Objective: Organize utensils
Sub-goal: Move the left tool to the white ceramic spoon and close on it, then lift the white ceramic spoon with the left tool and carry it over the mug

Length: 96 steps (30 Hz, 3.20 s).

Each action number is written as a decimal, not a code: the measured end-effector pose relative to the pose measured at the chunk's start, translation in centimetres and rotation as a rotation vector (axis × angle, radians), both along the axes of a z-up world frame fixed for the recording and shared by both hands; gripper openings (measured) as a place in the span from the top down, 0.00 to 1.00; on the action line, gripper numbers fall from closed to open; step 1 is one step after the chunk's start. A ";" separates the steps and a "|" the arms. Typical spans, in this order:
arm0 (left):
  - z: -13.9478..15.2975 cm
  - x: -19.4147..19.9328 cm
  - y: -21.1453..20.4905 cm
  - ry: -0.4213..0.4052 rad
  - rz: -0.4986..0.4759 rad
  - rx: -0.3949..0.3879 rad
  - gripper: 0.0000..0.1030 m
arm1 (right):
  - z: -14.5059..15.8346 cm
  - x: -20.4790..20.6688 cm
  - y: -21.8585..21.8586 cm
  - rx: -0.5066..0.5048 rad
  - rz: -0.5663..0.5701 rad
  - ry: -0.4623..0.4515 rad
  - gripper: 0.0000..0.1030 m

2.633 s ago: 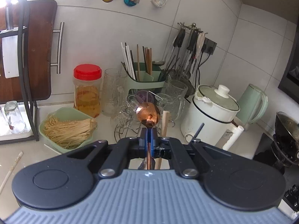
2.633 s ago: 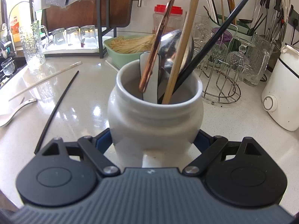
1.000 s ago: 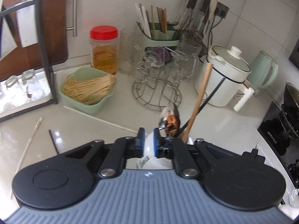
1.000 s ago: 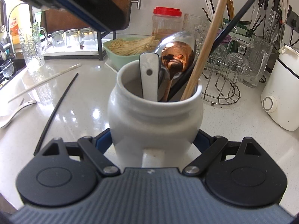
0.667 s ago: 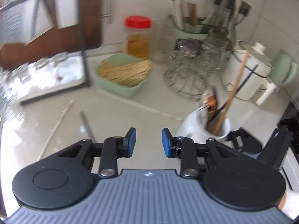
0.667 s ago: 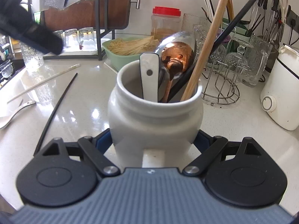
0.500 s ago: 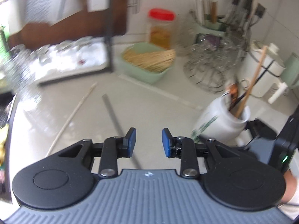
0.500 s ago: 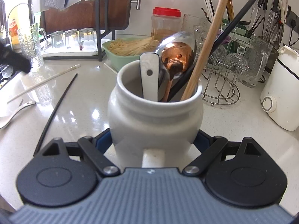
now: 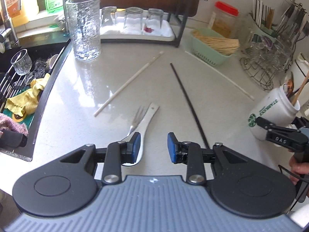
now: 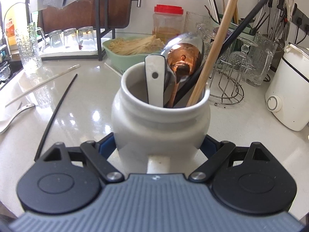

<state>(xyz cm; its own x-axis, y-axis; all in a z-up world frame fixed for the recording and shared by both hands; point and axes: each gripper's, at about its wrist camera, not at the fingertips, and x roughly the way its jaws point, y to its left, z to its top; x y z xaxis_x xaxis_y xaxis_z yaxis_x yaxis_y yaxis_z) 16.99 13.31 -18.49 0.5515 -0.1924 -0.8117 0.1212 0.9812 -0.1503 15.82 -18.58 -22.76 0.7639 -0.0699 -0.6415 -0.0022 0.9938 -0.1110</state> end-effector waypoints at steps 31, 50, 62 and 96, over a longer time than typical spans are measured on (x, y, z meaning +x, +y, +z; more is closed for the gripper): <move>-4.8 6.5 -1.3 0.008 -0.251 0.086 0.76 | -0.2 0.0 0.6 -0.013 -0.086 -0.001 0.10; -5.6 9.2 -3.3 0.018 -0.272 0.115 0.85 | -0.2 0.3 0.6 -0.024 -0.084 0.008 0.10; -0.7 8.7 -5.8 -0.051 -0.215 0.048 0.85 | 0.0 0.7 0.3 -0.019 -0.035 0.035 0.10; 13.9 7.1 -19.8 -0.347 -0.477 -0.194 0.85 | 0.0 0.0 0.1 -0.016 0.016 0.015 0.10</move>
